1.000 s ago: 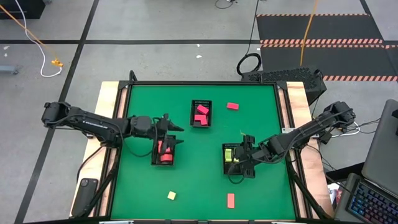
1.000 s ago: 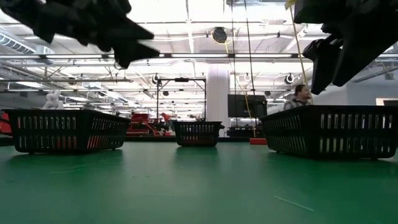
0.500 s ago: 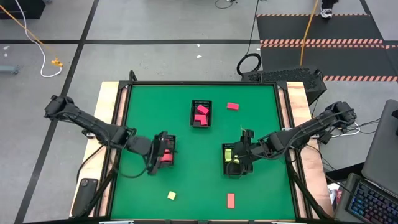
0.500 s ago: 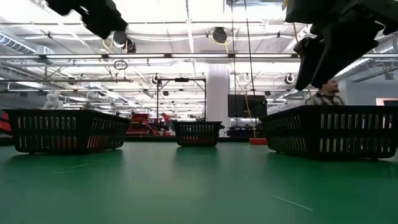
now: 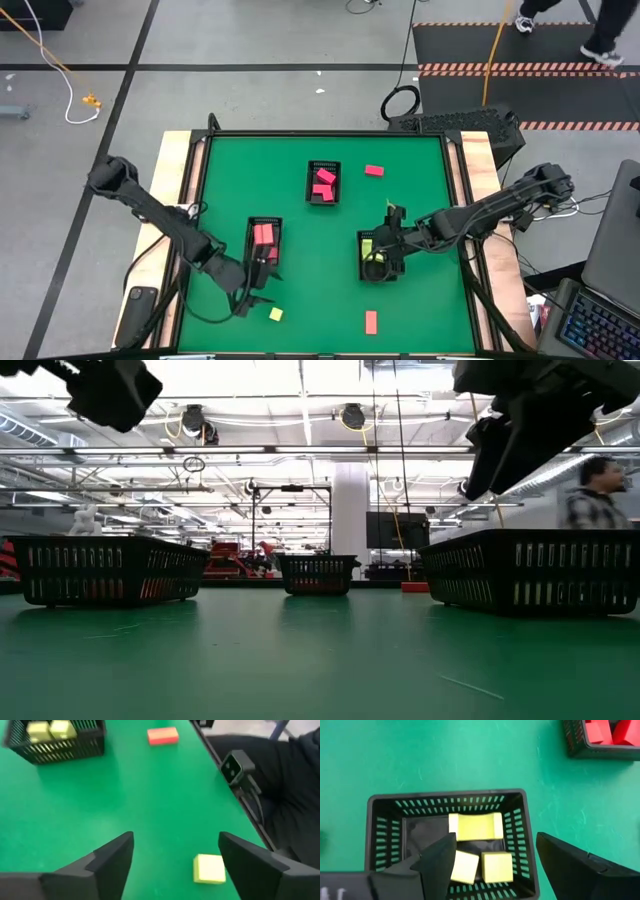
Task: Sort & place blocks by color
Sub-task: Put the green block into the bottom right black bin
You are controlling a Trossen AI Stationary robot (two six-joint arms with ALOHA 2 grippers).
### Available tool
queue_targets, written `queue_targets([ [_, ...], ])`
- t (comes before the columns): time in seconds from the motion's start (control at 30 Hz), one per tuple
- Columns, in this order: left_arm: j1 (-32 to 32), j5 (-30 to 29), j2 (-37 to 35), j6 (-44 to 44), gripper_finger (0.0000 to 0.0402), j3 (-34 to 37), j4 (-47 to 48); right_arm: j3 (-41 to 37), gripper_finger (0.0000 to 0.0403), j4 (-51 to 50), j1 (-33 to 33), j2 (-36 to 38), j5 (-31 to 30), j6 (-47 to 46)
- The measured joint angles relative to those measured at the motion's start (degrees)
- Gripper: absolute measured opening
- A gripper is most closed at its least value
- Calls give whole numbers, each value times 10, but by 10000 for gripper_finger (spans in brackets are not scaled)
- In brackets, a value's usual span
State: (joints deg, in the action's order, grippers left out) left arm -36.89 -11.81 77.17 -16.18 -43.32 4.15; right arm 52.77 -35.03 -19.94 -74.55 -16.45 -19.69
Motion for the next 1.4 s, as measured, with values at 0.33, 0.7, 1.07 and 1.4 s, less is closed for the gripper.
queue_targets([
  [0.33,-27,7,140,-23,390,-129,144,0,283,-16,0,40,0,-6],
  [0.7,-42,58,219,-51,365,-162,136,0,282,-12,0,48,0,1],
  [1.07,-56,18,241,-55,327,-162,132,0,281,-1,0,47,1,-6],
  [1.4,-56,17,242,-51,316,-162,137,0,281,-2,0,47,2,-15],
])
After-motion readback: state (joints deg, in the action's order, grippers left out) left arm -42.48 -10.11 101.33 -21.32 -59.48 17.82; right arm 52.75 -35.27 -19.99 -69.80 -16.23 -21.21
